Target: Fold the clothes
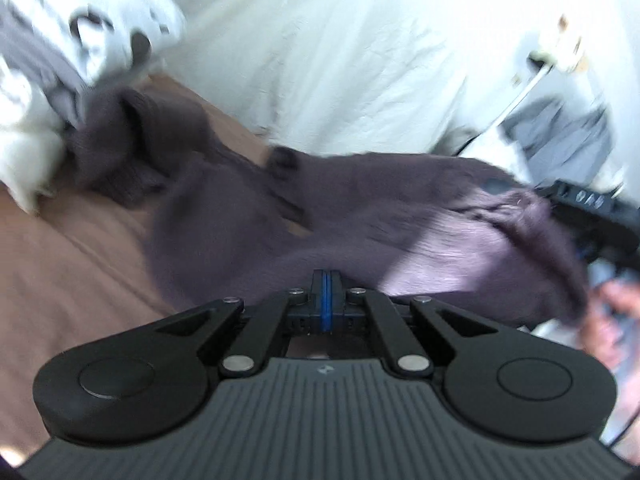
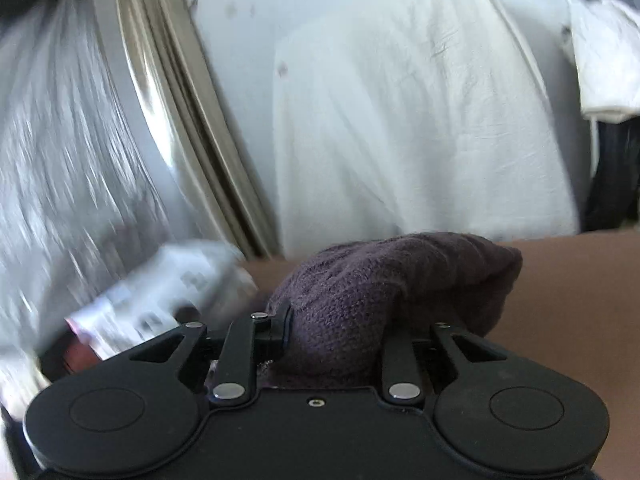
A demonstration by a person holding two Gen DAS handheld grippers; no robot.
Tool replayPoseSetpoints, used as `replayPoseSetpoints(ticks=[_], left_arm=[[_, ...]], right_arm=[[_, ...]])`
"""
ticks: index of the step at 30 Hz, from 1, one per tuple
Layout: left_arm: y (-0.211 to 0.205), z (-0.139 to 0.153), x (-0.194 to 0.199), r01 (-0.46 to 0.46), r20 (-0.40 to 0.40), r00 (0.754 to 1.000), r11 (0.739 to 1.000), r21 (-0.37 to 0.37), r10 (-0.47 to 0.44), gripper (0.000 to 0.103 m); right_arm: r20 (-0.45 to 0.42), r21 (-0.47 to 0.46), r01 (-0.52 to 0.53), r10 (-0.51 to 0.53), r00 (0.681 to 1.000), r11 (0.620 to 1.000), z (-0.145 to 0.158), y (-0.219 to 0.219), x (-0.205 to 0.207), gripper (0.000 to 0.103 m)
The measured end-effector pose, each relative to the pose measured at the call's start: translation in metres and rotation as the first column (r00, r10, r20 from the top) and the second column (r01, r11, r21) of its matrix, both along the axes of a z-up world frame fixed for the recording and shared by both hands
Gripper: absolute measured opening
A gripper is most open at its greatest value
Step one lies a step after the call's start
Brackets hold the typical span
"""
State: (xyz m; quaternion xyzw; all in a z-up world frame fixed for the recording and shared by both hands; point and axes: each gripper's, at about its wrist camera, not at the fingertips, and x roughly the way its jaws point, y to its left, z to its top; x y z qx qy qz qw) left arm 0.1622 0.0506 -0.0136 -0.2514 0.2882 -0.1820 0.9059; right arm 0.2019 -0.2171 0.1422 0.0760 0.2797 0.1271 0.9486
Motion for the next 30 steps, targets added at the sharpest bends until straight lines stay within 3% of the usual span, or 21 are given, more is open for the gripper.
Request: replayPoseSetpoints(ticks=[2,4,6,11,13,16,20,24,28,30], left_arm=[[-0.01,-0.006,-0.006,0.02,-0.046,0.999,0.991,0.131,-0.014,0.0],[0.001,-0.03,-0.015,0.04,-0.121,0.992,0.993,0.115,-0.026,0.0],[0.008,-0.044,-0.016,0.036,-0.165,0.986,0.998,0.06,-0.026,0.0],[0.008,-0.041,-0.015,0.039,-0.156,0.988,0.994,0.106,-0.022,0.0],[0.006,-0.043,-0.016,0.085,-0.157,0.985,0.992,0.094,-0.069,0.0],[-0.001,-0.046,-0.011,0.083,-0.149,0.987,0.988,0.129,-0.063,0.0],[0.001,-0.055,-0.005,0.078,-0.183,0.981,0.996,0.039,-0.07,0.0],[-0.017,-0.058,-0.008,0.139,-0.191,0.975,0.98,0.143,-0.111,0.0],[-0.021,-0.067,-0.006,0.158,-0.224,0.965,0.984,0.077,-0.138,0.0],[-0.022,-0.065,-0.008,0.155,-0.217,0.967,0.983,0.095,-0.131,0.0]], right_arm=[[-0.119,-0.146,0.003,-0.021,0.993,0.989,-0.014,0.002,0.007,0.035],[-0.214,-0.229,0.032,-0.083,0.973,0.973,-0.036,0.002,0.009,0.035],[-0.243,-0.266,0.087,-0.154,0.958,0.96,-0.057,-0.003,0.008,0.035],[-0.205,-0.227,0.182,-0.229,0.952,0.957,-0.069,-0.005,0.006,0.036],[-0.207,-0.243,0.193,-0.245,0.947,0.951,-0.074,-0.006,-0.001,0.036],[-0.193,-0.304,0.201,-0.267,0.944,0.931,-0.088,0.001,-0.002,0.036],[-0.198,-0.338,0.226,-0.304,0.932,0.913,-0.09,0.001,-0.002,0.034],[-0.222,-0.38,0.187,-0.286,0.932,0.906,-0.067,0.006,-0.031,0.025],[-0.188,-0.521,0.155,-0.29,0.938,0.839,-0.052,0.01,-0.044,0.022],[-0.163,-0.577,0.174,-0.321,0.933,0.798,-0.05,0.013,-0.04,0.021]])
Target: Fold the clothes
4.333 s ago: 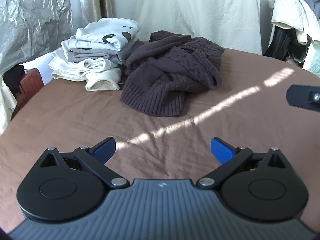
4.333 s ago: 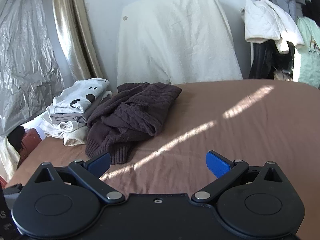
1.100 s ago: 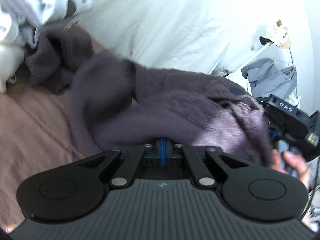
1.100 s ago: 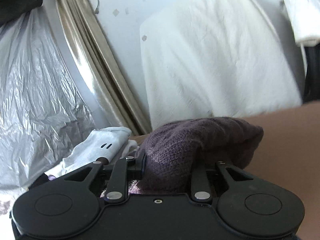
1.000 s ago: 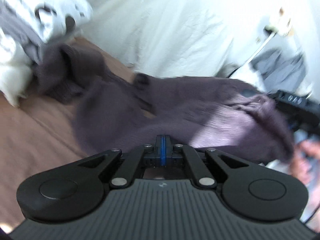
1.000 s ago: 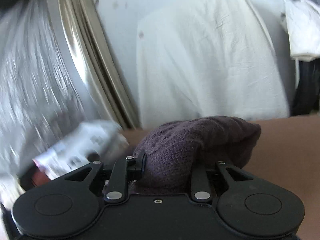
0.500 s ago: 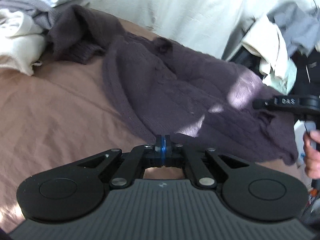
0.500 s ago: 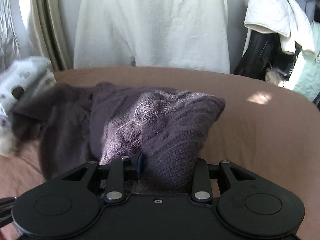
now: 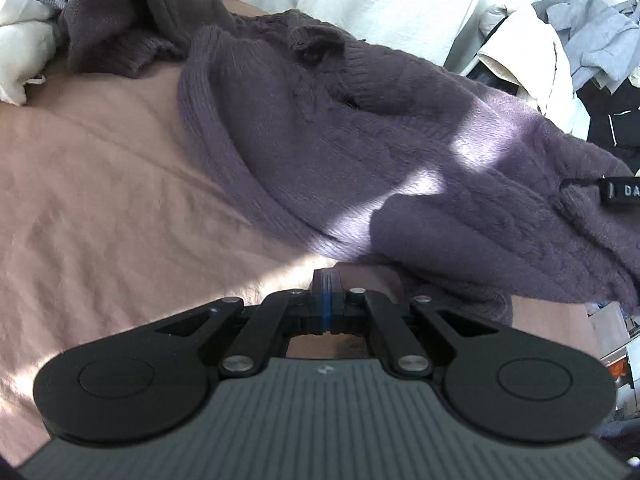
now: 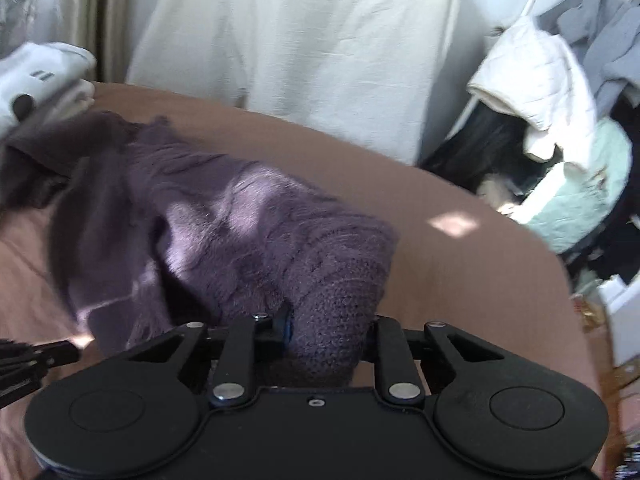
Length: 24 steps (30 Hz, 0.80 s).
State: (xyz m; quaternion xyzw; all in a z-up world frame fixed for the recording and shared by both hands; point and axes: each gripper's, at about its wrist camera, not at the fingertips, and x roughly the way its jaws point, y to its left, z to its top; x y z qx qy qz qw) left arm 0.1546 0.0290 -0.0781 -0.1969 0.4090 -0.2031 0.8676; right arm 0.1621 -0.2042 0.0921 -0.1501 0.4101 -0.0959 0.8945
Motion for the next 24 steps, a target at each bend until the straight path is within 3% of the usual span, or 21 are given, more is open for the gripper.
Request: replayPoseSetpoints(ticks=[5,12,15,20,24], left_arm=[[0.011,0.013,-0.002,-0.005,0.056,0.998,1.0,0.003,0.005,0.0],[0.019,0.018,-0.017,-0.025,0.108,0.994,0.999,0.02,0.023,0.0],[0.014,0.02,-0.033,-0.014,0.147,0.989,1.0,0.025,0.01,0.0],[0.014,0.02,-0.055,-0.027,0.166,0.986,0.999,0.041,0.02,0.0],[0.011,0.028,-0.069,-0.045,0.175,0.984,0.994,0.095,0.028,0.0]], right_arm=[[0.027,-0.198,-0.034,0.041,0.999,0.98,0.018,0.023,0.003,0.019],[0.11,-0.359,-0.043,0.088,0.99,0.932,0.106,0.026,0.01,0.019],[0.149,-0.387,-0.043,0.108,0.983,0.921,0.134,0.015,0.003,0.019],[0.095,-0.386,-0.106,0.154,0.983,0.916,0.132,-0.011,-0.027,0.019],[0.043,-0.37,-0.207,0.24,0.97,0.905,0.121,-0.021,-0.055,0.019]])
